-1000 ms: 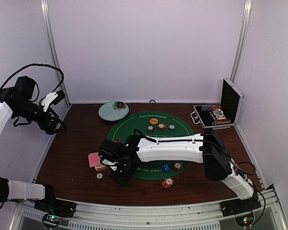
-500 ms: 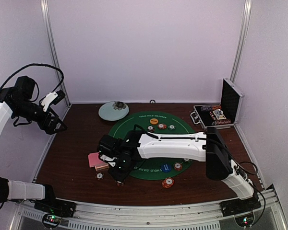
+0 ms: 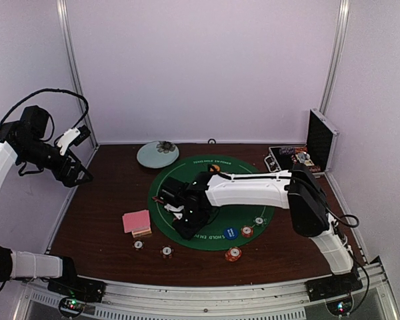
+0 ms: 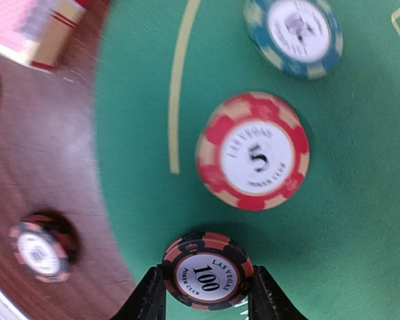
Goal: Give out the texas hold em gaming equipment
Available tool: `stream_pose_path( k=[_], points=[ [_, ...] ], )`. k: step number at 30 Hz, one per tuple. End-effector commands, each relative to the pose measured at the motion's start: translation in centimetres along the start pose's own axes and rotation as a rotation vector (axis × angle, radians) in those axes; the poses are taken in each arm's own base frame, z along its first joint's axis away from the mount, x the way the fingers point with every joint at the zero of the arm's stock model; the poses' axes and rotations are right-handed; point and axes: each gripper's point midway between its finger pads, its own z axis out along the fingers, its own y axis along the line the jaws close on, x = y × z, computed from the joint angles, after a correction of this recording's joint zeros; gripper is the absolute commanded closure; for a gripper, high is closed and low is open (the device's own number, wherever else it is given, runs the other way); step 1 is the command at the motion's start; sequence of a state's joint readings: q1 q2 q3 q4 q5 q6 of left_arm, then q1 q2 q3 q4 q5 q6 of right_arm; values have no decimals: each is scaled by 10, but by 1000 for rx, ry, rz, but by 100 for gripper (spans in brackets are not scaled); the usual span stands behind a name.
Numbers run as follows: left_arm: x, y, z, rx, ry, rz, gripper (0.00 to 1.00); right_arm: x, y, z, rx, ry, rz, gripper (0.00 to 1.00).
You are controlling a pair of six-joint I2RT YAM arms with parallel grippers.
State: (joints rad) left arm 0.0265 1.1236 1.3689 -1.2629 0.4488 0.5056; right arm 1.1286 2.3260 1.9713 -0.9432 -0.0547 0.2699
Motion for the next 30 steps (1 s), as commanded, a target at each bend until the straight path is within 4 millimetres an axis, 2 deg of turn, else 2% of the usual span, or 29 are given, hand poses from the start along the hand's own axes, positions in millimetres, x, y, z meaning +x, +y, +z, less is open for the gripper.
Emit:
stream_pose_path(
  k=[1, 6, 13, 14, 20, 25, 30],
  points=[
    [-6, 1, -7, -13, -24, 16, 3, -5, -6, -11, 7, -46, 34, 83],
    [-6, 2, -7, -15, -22, 15, 3, -6, -9, 0, 5, -40, 49, 83],
    [-6, 1, -8, -19, -22, 16, 2, -13, -8, 5, -11, -45, 58, 83],
    [-5, 1, -7, -19, -21, 16, 2, -13, -8, 4, -11, -44, 58, 80],
    [-5, 1, -7, -14, -21, 14, 2, -12, -11, -4, 3, -45, 60, 50],
    [-6, 0, -7, -10, -27, 15, 2, -16, -11, -22, -4, -71, 61, 41],
    [-7, -1, -8, -10, -31, 17, 2, -19, -6, -41, -12, -93, 49, 40]
  ],
)
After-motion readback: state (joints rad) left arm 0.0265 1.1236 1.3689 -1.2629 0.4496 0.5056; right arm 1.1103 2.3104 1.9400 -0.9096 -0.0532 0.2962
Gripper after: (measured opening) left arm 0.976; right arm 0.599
